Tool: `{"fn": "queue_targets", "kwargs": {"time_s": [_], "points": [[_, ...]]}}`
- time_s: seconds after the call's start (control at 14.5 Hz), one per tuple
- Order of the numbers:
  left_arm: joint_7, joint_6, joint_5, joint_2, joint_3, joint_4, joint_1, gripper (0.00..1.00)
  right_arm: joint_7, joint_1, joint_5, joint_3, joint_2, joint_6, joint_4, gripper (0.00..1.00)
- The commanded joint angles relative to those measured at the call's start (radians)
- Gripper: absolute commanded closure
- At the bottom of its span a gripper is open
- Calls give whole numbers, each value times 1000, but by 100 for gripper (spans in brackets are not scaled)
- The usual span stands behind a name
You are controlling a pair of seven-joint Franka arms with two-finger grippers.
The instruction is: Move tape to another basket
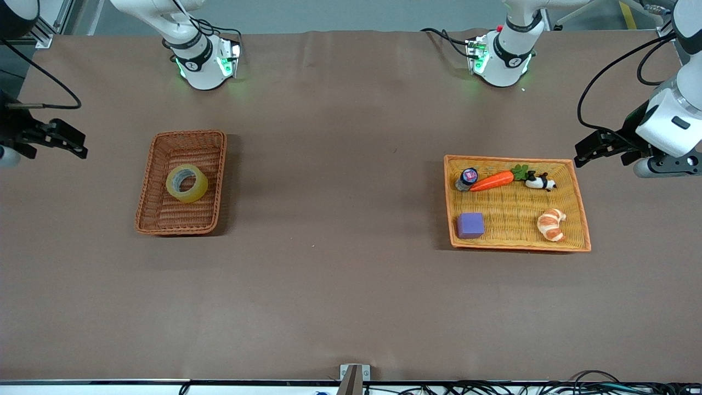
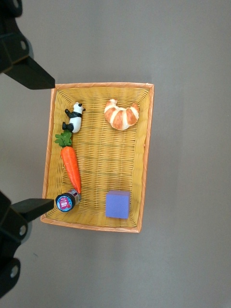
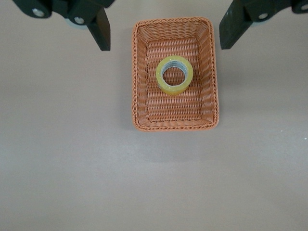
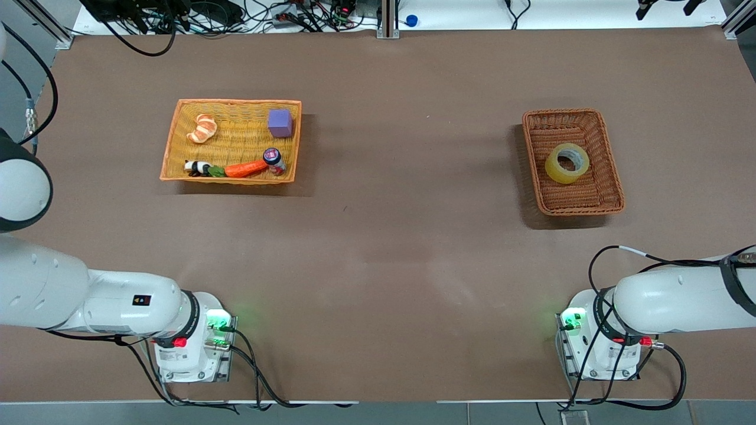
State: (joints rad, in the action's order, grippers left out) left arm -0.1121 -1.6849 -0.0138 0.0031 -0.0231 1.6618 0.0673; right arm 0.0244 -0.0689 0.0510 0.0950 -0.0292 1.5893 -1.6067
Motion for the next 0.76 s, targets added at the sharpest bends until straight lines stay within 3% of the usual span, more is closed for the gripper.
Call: {"fn": "queue_targets", "kwargs": {"time_s": [0.0,0.34,0.48,0.69], "points": [[80,16,14,-5,3,-11,2,0,-40,6,-48,9,-72,-38,-7,0],[72,16,12,-5,5,-11,2,0,-38,1,-51,9,-75,-29,-13,0],[72,16,12,-3,6,-13,2,0,-34,1,-51,8,-72,53,-57,0],[69,14,6,-3,6,-13,2,0,-30,-6,-51,2,-72,74,-67,0]]}}
